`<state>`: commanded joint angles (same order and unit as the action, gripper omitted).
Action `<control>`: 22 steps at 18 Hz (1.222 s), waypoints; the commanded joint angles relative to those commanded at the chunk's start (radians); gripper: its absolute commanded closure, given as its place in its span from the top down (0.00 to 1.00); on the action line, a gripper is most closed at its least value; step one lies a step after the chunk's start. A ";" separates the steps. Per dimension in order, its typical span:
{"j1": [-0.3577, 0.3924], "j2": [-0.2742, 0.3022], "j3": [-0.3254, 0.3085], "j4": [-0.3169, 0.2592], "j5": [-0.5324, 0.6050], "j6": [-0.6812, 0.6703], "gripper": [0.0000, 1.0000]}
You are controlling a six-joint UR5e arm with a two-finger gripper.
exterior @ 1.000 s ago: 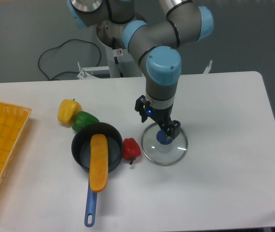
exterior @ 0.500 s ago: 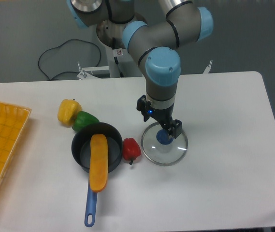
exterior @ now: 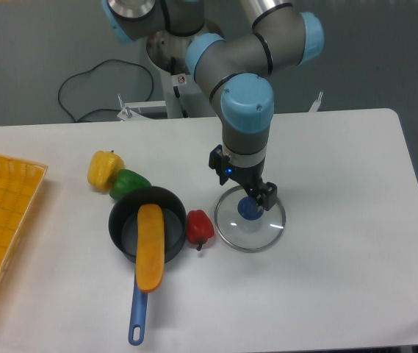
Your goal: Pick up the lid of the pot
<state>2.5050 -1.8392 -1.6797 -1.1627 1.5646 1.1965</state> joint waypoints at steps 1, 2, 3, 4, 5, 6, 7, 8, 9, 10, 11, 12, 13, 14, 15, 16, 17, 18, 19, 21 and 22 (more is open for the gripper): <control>0.000 0.000 -0.009 0.002 0.000 -0.002 1.00; 0.000 0.000 -0.018 0.002 -0.002 -0.003 1.00; 0.000 -0.002 -0.020 0.003 -0.003 -0.003 1.00; -0.002 -0.002 -0.020 0.003 -0.003 -0.002 1.00; -0.002 -0.002 -0.020 0.003 -0.003 -0.003 1.00; -0.002 -0.002 -0.020 0.003 -0.002 -0.003 1.00; -0.003 -0.002 -0.020 0.002 0.002 -0.003 1.00; -0.003 -0.002 -0.021 0.002 0.003 -0.003 1.00; -0.003 -0.002 -0.020 0.002 0.003 -0.003 1.00; -0.003 -0.002 -0.020 0.002 0.003 0.000 1.00; -0.003 -0.003 -0.020 0.002 0.002 0.003 1.00; -0.003 -0.008 -0.020 0.003 0.002 0.005 1.00; -0.003 -0.011 -0.017 0.003 0.002 0.006 1.00; -0.003 -0.014 -0.017 0.003 0.002 0.012 1.00; -0.002 -0.018 -0.018 0.003 0.002 0.024 1.00; -0.002 -0.023 -0.020 0.003 0.003 0.032 1.00; -0.003 -0.026 -0.021 0.003 0.015 0.035 1.00; -0.006 -0.035 -0.023 0.005 0.040 0.034 1.00; -0.008 -0.038 -0.025 0.005 0.054 0.035 1.00; -0.008 -0.044 -0.028 0.005 0.057 0.037 1.00; -0.006 -0.048 -0.029 0.005 0.057 0.037 1.00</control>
<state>2.4988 -1.8868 -1.7088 -1.1582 1.6214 1.2333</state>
